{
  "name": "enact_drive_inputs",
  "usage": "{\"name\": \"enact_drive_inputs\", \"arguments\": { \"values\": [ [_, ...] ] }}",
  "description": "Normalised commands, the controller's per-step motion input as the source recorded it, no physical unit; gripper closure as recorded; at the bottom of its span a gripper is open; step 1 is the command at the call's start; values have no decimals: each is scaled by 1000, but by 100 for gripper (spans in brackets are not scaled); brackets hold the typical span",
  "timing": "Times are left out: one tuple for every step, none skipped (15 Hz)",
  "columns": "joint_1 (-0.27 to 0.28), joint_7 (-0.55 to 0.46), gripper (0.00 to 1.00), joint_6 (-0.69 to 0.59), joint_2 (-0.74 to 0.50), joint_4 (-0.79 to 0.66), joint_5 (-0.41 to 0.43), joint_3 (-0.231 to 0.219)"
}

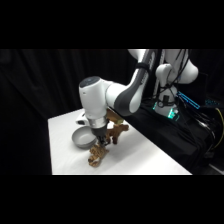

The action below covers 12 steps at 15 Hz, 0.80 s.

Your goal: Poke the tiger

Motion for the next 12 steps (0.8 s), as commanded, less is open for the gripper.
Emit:
{"name": "enact_drive_inputs", "arguments": {
  "values": [
    [140,170,97,225,433,291,-169,-100],
    [172,215,95,205,439,331,-216,-154],
    [202,261,96,183,462,384,-259,-212],
    [191,256,95,144,464,423,-238,-228],
    [171,237,96,102,447,442,-210,-227],
    [134,198,95,65,412,437,-167,-197],
    [125,189,96,35,371,416,-160,-192],
    [107,166,96,16,324,380,-145,-172],
    [89,141,97,4,255,310,-141,-149],
    [90,142,97,4,144,208,-156,-143],
    [93,148,97,-48,-17,81,-158,-137],
    [85,115,96,-121,-230,-71,-156,-113]
  ]
}}
